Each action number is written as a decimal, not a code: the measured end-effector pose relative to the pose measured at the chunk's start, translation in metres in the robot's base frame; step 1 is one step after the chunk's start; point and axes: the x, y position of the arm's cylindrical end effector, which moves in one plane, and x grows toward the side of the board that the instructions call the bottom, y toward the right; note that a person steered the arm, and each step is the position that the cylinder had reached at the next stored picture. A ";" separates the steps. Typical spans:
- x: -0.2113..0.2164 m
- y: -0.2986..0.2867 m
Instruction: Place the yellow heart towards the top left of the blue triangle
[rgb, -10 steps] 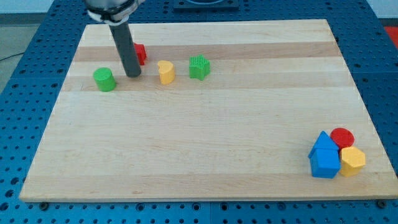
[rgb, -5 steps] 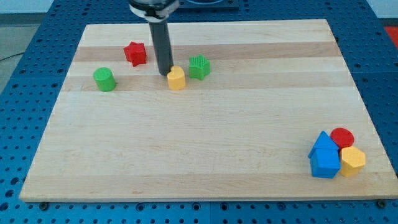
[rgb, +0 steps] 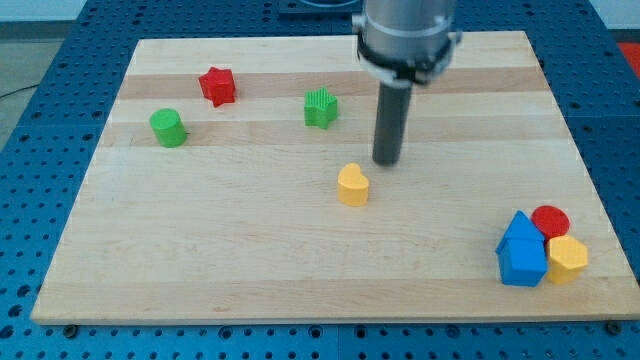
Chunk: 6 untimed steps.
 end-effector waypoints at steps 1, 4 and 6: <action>-0.013 -0.077; 0.092 -0.002; 0.130 0.089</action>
